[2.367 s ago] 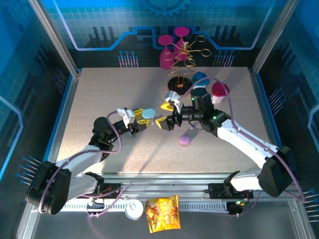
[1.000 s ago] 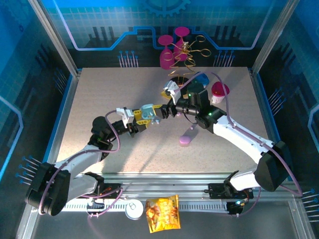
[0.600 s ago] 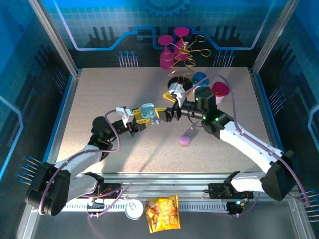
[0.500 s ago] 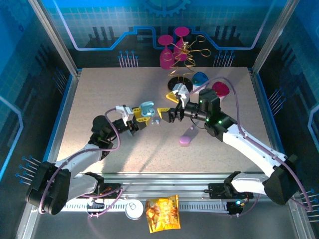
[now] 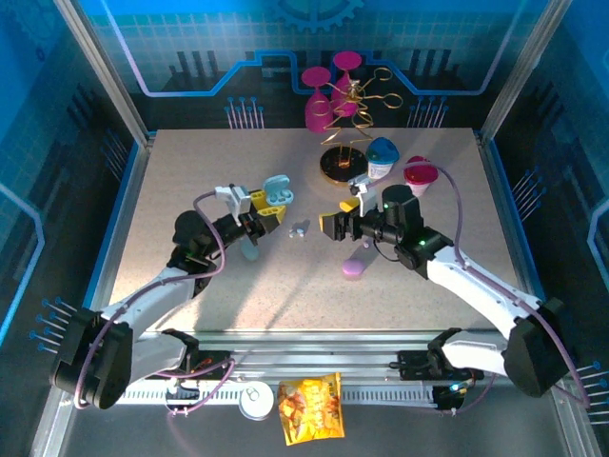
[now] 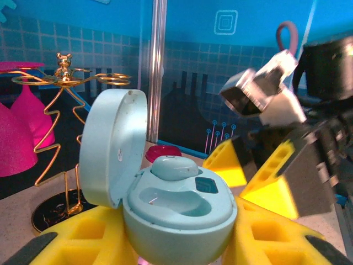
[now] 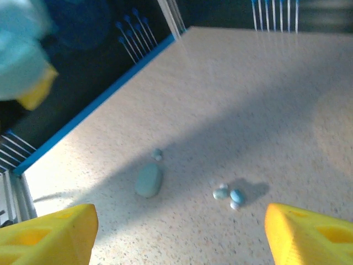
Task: Insert the wireless bluetooth earbuds into the charging case
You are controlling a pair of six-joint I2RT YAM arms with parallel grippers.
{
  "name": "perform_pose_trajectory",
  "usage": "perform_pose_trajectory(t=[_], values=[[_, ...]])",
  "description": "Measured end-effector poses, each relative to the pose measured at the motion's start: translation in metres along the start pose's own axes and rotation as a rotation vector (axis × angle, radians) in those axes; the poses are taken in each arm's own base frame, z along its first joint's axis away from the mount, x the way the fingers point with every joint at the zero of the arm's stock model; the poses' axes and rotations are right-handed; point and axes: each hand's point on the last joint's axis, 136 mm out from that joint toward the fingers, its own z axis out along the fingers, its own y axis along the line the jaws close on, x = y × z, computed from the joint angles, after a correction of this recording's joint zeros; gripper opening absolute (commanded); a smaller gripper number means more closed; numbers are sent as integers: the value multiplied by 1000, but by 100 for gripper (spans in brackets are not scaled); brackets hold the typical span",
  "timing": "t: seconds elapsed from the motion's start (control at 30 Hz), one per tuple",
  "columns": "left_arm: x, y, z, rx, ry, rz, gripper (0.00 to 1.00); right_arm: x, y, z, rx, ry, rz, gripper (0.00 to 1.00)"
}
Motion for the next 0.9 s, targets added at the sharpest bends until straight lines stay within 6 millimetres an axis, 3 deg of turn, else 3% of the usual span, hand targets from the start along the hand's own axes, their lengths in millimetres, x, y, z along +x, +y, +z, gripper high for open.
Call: perform_pose_trajectory(t=[0.23,0.5,0.7,0.9], values=[[-7,-4,-3,0,-1,-35,17,46,-30,37,77,187,107,80],[-23,-12,-10,5,-23,-18,17,69,-42,92,63,334,113,76],[-17,-13,-12,3,-17,-28,17,89,-52,130,33,441,114,67],[-16,-13,-13,1,-16,-20,17,93,-56,159,-13,484,116,65]])
